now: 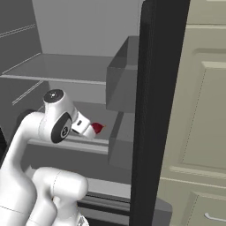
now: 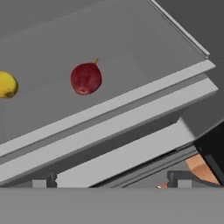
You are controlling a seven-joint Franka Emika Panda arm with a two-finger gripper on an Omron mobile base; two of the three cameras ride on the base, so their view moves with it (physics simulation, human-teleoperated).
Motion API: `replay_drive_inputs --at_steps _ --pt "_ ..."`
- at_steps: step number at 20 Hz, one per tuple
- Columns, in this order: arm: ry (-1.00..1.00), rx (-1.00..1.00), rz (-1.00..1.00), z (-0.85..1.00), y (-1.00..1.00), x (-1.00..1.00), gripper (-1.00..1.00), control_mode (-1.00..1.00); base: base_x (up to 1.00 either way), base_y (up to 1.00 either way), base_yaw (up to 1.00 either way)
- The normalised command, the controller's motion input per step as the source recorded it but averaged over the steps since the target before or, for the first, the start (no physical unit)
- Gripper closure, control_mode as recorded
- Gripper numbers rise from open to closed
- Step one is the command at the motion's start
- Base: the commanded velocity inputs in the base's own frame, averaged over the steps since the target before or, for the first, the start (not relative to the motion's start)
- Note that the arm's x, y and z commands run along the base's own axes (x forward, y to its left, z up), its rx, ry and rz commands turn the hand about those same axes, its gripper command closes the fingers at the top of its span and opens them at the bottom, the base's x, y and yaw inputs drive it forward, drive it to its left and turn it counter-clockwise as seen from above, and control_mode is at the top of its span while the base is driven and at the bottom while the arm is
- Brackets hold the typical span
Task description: Open the fridge, remove the pear, lemon, and shrimp, and place them on any counter.
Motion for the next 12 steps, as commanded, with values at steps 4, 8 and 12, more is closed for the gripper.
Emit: replay_drive_inputs --at_steps 4,8,12 --pt "0.0 0.0 -0.03 -0.02 -0.04 0.49 -1.0 -1.0 0.0 0.0 0.0" --pt "0.0 0.0 0.0 -0.17 0.0 0.48 -1.0 -1.0 0.0 0.0 0.0" --pt "0.0 0.0 0.0 -0.37 0.0 0.47 -1.0 -1.0 0.0 0.0 0.0"
